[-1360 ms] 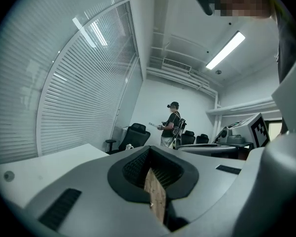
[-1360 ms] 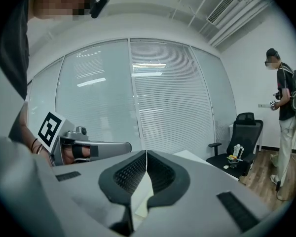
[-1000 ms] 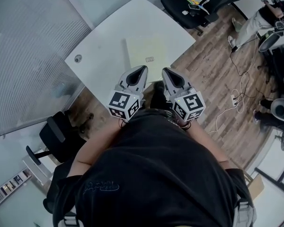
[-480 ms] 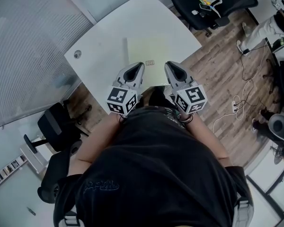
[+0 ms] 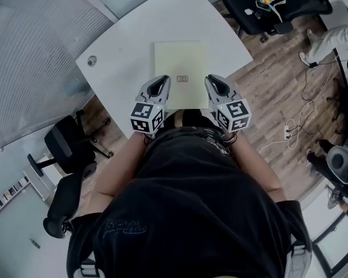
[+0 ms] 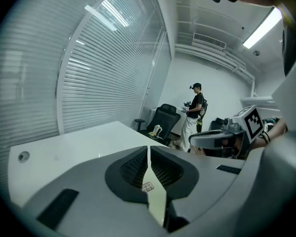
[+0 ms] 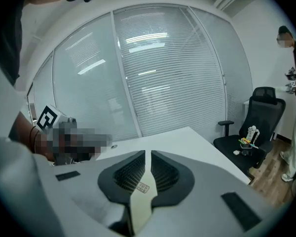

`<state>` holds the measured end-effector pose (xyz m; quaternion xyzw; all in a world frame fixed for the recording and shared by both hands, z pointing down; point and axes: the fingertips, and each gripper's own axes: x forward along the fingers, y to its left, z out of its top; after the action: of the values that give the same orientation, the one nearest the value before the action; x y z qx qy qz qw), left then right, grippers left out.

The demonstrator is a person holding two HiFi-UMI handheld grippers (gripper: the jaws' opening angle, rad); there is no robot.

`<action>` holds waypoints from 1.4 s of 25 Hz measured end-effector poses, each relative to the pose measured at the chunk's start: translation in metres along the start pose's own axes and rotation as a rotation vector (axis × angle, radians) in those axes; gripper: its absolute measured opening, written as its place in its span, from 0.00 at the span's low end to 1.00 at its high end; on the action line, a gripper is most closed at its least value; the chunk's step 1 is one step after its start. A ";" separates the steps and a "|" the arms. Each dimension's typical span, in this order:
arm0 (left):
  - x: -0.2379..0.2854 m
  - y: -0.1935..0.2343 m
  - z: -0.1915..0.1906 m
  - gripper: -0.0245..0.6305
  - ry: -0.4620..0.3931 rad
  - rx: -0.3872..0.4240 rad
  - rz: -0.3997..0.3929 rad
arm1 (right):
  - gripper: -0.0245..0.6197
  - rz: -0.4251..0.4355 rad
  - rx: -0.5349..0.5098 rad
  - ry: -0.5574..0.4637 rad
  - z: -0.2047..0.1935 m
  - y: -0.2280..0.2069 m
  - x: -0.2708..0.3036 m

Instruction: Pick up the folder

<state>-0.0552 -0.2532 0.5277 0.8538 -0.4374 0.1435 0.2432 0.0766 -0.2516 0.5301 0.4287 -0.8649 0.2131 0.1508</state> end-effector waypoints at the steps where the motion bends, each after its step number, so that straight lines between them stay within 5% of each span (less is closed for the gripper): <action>1: 0.004 0.005 -0.006 0.06 0.015 -0.003 0.010 | 0.08 0.005 0.000 0.017 -0.006 -0.004 0.004; 17: 0.044 0.065 -0.077 0.18 0.227 -0.109 0.130 | 0.27 0.071 0.122 0.225 -0.074 -0.046 0.052; 35: 0.068 0.107 -0.129 0.36 0.355 -0.246 0.171 | 0.40 0.107 0.324 0.367 -0.129 -0.065 0.078</action>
<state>-0.1079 -0.2827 0.6979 0.7390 -0.4727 0.2570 0.4054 0.0938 -0.2755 0.6918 0.3548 -0.7990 0.4310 0.2233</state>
